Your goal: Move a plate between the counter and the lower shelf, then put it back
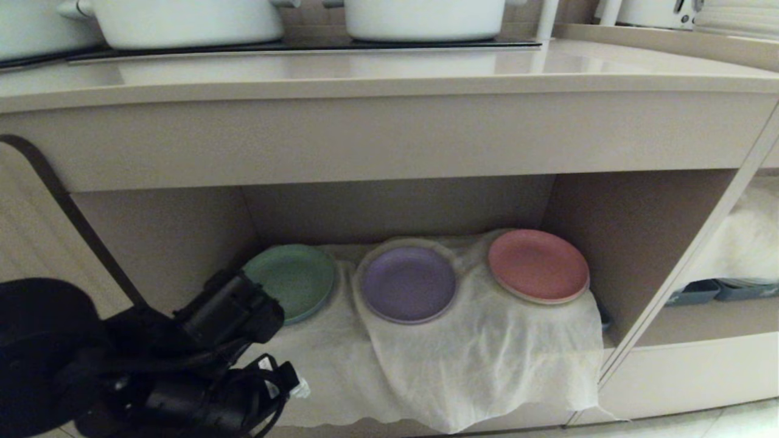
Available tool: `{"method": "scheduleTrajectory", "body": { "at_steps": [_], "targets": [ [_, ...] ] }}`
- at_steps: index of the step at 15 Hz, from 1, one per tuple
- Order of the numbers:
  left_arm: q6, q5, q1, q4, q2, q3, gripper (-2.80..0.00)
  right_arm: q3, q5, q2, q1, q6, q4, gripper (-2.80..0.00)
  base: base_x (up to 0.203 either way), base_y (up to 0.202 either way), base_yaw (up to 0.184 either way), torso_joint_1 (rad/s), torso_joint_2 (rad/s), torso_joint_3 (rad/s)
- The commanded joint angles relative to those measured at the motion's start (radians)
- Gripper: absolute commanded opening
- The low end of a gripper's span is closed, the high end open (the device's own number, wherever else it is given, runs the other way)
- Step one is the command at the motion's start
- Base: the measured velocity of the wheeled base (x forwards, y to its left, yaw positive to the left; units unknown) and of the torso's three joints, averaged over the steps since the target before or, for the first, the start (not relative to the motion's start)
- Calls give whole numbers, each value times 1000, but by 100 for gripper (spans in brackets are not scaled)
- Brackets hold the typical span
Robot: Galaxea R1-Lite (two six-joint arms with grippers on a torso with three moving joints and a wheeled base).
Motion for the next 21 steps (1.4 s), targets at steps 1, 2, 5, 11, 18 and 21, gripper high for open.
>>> {"method": "scheduleTrajectory", "body": {
  "at_steps": [1,2,5,11,18,21],
  "targets": [
    [-5,5,-8,5,-100,57,0,0,1,1,0,0,0,-280,0,0,0,0,0,0],
    [-5,8,-21,5,-135,86,0,0,1,1,0,0,0,-280,0,0,0,0,0,0],
    [-5,41,-87,2,-246,170,-280,0,1,1,0,0,0,-280,0,0,0,0,0,0],
    [106,52,-100,27,-417,229,-280,0,1,1,1,0,0,-280,0,0,0,0,0,0],
    [282,74,-99,52,-637,257,-280,0,1,1,0,0,0,-280,0,0,0,0,0,0],
    [346,84,-98,68,-729,292,-280,0,1,1,2,0,0,-280,0,0,0,0,0,0]
  ]
}}
